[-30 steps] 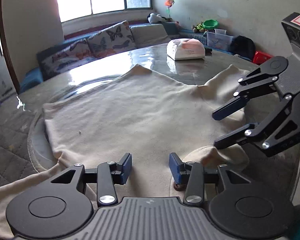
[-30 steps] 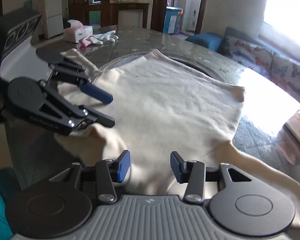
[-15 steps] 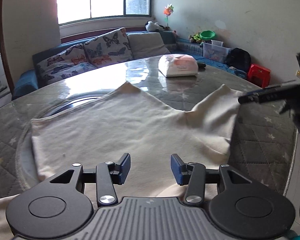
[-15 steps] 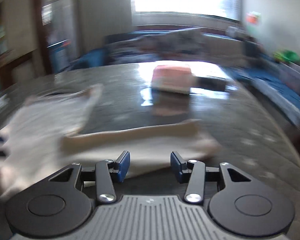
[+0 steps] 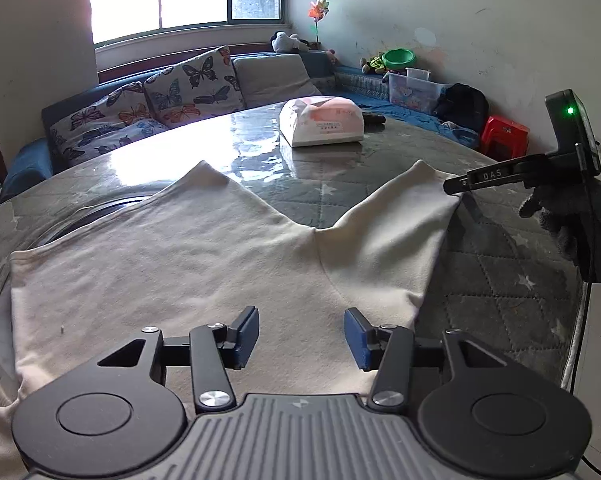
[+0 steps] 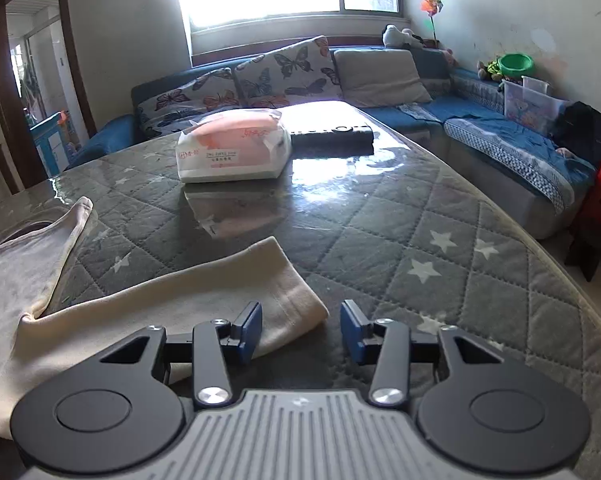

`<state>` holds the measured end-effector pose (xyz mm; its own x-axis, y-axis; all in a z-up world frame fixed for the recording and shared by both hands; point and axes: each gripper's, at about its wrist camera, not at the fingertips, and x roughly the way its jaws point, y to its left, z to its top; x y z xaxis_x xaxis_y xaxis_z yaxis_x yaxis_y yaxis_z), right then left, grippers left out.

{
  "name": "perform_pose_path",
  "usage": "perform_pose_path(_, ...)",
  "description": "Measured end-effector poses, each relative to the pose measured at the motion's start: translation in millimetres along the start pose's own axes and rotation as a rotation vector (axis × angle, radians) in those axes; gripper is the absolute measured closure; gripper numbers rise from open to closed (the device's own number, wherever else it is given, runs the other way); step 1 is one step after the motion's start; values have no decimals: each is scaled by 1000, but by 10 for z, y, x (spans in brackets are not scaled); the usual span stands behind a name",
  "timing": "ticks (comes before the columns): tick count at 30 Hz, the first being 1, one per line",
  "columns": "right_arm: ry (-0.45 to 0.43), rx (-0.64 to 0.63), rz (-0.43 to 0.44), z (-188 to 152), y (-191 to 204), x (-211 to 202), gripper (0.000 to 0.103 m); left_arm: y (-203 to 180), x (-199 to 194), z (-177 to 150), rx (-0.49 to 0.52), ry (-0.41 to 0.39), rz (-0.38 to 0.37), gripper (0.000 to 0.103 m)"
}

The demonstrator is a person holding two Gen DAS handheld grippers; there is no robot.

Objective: Fold clothes
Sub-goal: 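Grasp the hem corner with the right gripper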

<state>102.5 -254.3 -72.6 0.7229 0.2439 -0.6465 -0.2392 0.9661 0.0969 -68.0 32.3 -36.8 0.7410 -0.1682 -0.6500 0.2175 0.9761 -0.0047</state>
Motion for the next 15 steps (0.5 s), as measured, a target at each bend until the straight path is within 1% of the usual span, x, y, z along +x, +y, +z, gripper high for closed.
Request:
perform_pose_path(1, -5, -8, -3, -2, 8, 2, 84, -11, 14, 4, 1, 2, 1, 52)
perform_pose_path(4, -17, 6, 3, 22, -6, -14, 95, -26, 50, 6, -3, 9, 3, 52)
perform_pose_path(6, -33, 24, 20, 64, -20, -85, 97, -32, 63, 7, -2, 13, 3, 51)
perform_pose_path(11, -65, 63, 80, 204, -27, -305, 98, -58, 119, 6, 6, 22, -5, 49)
perform_pose_path(15, -82, 83, 160, 394, 73, -533, 99, -99, 183, -5, 17, 28, -10, 48)
